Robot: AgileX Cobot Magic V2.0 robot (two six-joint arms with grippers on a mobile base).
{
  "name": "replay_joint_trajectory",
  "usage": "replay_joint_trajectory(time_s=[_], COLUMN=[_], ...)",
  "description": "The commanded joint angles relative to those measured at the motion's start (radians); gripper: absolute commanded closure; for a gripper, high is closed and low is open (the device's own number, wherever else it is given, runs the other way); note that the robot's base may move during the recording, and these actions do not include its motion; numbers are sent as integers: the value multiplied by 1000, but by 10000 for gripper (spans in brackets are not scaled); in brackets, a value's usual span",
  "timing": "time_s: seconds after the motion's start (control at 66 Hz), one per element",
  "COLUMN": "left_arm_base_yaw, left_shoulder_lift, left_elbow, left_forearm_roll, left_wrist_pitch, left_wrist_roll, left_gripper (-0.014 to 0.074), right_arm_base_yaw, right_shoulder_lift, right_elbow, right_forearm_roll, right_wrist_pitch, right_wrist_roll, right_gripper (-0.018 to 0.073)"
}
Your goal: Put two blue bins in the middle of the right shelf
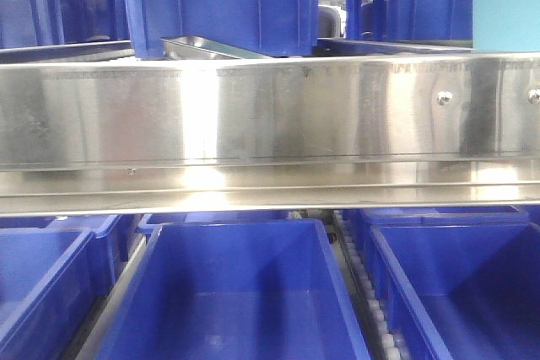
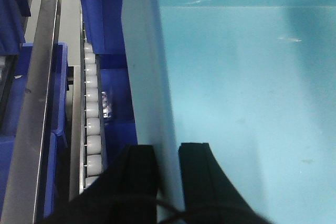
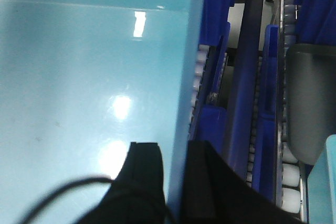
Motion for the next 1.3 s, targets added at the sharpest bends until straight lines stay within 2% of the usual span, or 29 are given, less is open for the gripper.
replay_joint_trajectory(time_s=[0.0,0.561,1.031,1.288], left_arm_base_yaw=[-4,-4,-4,-4], left_shoulder_lift=[-11,-11,-11,-11], left_elbow=[-15,-15,-15,-15], left_forearm_roll=[-54,-55,-55,-49], left_wrist_pitch=[-42,-48,-172,-233], left_wrist_roll=[13,13,13,13], left_gripper=[707,707,707,707], right_arm_base_yaw=[2,2,2,2], right_shoulder_lift=[-10,-10,-10,-10], right_elbow=[-9,-9,-9,-9], right_forearm_roll=[11,11,11,11], right_wrist_pitch=[-33,-54,-192,-205], right_wrist_roll=[-16,-16,-16,-16], right_gripper=[712,712,712,712])
